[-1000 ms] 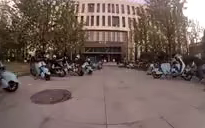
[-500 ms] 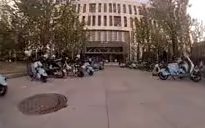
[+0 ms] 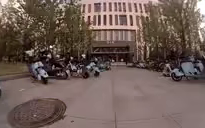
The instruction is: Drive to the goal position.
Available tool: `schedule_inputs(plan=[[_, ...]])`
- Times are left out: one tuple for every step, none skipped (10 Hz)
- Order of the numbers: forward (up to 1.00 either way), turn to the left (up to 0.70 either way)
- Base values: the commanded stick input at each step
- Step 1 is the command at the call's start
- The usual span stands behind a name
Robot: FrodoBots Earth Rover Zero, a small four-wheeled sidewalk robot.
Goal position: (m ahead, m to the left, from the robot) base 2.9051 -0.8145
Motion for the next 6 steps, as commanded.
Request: schedule_inputs(plan=[[0.7,0.0],[0.7,0.0],[0.7,0.0],[0.7,0.0],[0.7,0.0],[0.7,0.0]])
